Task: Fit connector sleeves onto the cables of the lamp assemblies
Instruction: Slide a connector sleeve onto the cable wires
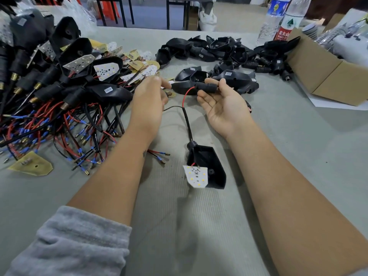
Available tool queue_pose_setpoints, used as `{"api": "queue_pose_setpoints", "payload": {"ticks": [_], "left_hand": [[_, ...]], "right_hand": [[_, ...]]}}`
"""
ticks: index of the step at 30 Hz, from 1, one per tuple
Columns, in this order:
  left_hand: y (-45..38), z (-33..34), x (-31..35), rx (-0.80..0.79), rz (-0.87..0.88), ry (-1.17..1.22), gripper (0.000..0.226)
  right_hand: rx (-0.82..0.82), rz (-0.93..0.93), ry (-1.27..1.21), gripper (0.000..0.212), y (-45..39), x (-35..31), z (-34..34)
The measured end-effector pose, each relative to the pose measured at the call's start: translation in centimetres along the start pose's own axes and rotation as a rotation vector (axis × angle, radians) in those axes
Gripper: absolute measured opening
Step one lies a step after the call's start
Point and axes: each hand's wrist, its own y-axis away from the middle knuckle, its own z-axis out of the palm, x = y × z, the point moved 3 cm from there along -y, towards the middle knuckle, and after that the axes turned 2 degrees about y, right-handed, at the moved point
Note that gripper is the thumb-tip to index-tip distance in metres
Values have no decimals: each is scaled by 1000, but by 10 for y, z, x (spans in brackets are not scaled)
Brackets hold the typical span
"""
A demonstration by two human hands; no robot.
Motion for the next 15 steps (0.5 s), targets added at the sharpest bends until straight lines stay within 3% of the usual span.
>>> {"api": "queue_pose_setpoints", "payload": {"ticks": [8,15], "left_hand": [[3,4,-2,-16,201,-232,17],[8,8,0,-78,288,-256,18]], "right_hand": [[-121,-33,168,40,3,1,7],[-123,-43,161,39,3,2,7]]}}
